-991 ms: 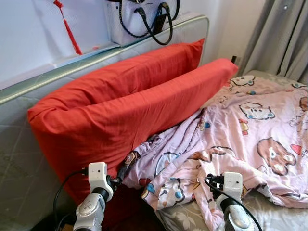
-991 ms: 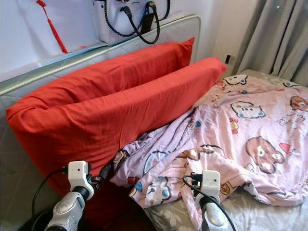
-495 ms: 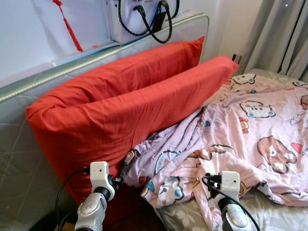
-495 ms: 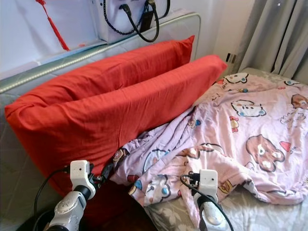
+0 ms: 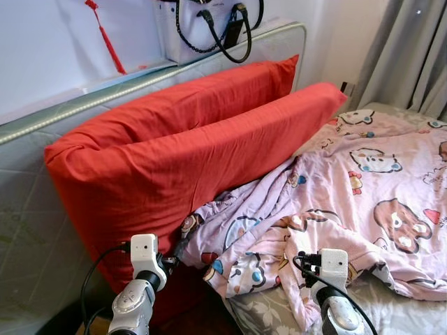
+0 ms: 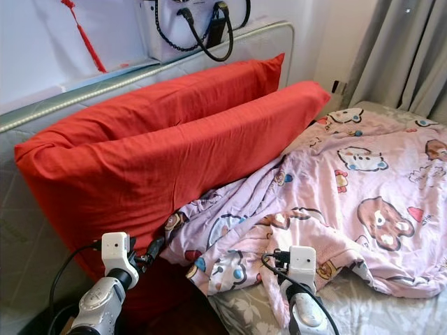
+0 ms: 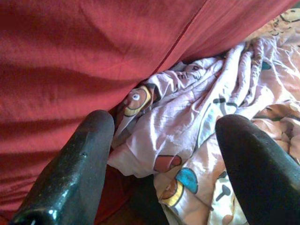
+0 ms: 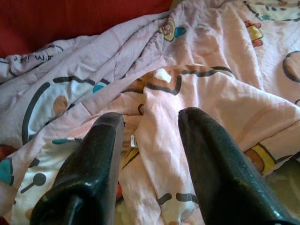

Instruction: Clean up the room

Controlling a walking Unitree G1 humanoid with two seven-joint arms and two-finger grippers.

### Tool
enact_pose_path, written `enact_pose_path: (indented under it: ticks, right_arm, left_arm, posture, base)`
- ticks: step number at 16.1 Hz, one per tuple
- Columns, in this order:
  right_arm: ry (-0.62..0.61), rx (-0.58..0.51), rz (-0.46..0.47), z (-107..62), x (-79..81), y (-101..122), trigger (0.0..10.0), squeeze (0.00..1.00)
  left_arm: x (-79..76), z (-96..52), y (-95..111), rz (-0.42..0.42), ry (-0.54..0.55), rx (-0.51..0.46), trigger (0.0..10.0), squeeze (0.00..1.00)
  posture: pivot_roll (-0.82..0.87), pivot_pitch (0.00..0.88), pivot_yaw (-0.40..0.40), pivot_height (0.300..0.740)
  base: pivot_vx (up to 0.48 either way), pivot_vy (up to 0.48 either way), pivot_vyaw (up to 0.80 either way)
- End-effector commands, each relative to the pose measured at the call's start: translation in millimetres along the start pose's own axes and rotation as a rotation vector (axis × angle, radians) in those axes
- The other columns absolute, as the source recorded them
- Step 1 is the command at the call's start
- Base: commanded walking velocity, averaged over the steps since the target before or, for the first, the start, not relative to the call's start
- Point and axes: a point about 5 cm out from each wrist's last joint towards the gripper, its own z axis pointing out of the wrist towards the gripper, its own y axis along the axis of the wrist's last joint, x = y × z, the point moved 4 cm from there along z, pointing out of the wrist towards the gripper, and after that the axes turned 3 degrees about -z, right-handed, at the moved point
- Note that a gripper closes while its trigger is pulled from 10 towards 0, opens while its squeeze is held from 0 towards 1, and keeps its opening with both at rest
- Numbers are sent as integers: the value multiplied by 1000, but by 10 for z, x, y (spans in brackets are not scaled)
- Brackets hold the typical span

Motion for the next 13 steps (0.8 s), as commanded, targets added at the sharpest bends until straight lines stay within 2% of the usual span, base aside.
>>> enact_pose_path:
  ticks: [1,3,10,13]
  right_arm:
    - [13,1,-4,14,38,12,10000,0]
    - [-13,8,-4,8,-6,-3,10000,0]
    - [-11,30,-9,8,-3,-32,10000,0]
    - [-4,38,-13,3,3,-51,10000,0]
  left_arm:
    - [6,25,71,10,-7,-19,10000,0]
    - [-6,29,71,10,-11,-19,10000,0]
    - [-13,37,84,10,-15,-21,10000,0]
    - [-24,40,79,9,-18,-18,10000,0]
  posture:
    - [-8,0,25,680]
    - [-7,0,25,680]
    - [-6,0,28,680]
    - [-7,0,28,645]
  base:
    - [0,0,0]
    - [0,0,0]
    - [0,0,0]
    - [0,0,0]
